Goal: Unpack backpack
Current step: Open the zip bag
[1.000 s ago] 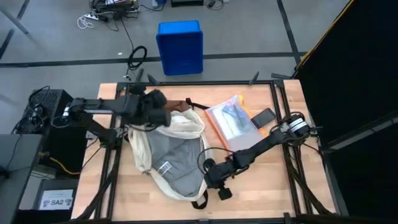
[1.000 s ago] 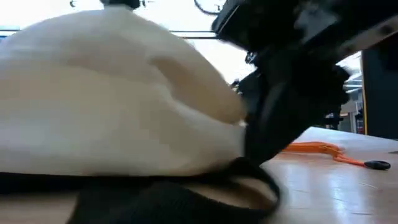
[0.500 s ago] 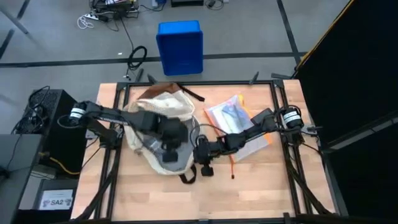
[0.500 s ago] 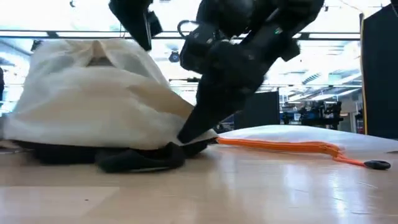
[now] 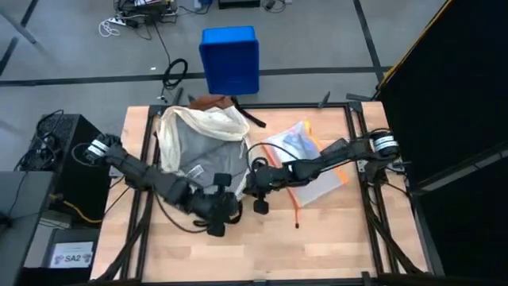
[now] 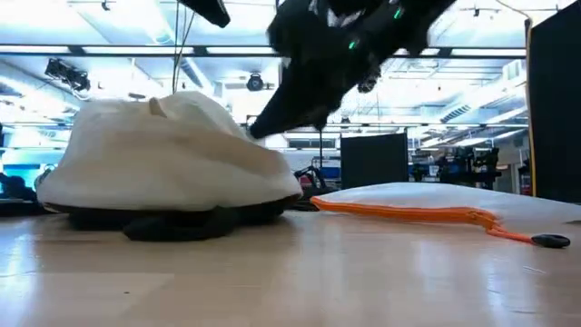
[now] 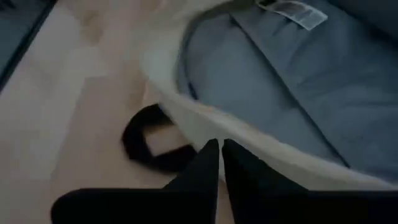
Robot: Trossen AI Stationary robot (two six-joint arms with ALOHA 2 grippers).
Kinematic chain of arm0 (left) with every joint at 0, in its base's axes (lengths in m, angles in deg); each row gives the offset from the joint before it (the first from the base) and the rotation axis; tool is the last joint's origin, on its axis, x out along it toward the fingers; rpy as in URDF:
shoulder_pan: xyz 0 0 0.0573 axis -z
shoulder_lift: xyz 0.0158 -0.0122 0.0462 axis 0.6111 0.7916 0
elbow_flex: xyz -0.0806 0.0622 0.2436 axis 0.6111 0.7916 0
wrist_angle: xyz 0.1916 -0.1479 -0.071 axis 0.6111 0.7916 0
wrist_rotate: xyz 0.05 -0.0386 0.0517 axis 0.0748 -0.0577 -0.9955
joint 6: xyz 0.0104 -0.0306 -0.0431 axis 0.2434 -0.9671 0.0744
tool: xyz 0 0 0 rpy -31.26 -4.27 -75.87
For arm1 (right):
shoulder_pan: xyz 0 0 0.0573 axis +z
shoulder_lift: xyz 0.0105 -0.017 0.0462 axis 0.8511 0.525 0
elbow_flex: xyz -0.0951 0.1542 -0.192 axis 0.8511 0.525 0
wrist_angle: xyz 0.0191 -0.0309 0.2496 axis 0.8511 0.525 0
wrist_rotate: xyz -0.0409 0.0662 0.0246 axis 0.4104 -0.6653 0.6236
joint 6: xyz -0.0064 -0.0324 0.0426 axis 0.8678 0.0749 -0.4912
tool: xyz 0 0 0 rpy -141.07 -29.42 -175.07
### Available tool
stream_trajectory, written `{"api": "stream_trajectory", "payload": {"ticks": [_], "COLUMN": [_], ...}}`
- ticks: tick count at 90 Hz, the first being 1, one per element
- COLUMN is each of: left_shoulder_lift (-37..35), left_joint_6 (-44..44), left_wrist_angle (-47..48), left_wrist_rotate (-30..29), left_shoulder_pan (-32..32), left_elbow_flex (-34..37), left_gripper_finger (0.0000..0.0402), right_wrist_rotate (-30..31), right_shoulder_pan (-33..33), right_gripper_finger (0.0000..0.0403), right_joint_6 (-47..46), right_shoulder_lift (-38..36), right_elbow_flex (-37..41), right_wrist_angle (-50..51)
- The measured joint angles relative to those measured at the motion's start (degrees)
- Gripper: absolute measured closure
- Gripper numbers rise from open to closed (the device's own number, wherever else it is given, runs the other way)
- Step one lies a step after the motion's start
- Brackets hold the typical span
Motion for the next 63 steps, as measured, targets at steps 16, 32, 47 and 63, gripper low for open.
{"api": "stream_trajectory", "payload": {"ticks": [16, 32, 47, 63], "left_shoulder_lift": [0.00, 0.02, 0.02, 0.26], "left_joint_6": [6.45, 12.41, 13.71, 13.72], "left_wrist_angle": [-20.50, -43.24, -54.30, -56.03], "left_wrist_rotate": [-1.37, 0.32, 0.32, 0.51], "left_shoulder_pan": [2.06, 1.37, -0.26, -1.04], "left_elbow_flex": [10.79, 21.66, 25.91, 26.61], "left_gripper_finger": [0.0402, 0.0402, 0.0402, 0.0400], "right_wrist_rotate": [13.98, 25.93, 26.59, 26.31], "right_shoulder_pan": [8.51, 17.60, 23.37, 26.06], "right_gripper_finger": [0.0402, 0.0396, 0.0365, 0.0285], "right_joint_6": [5.29, -1.49, -8.47, -13.94], "right_shoulder_lift": [-7.59, -8.31, -5.64, -2.96], "right_elbow_flex": [-0.07, 0.02, 1.31, 3.71], "right_wrist_angle": [17.11, 33.48, 39.83, 44.12]}}
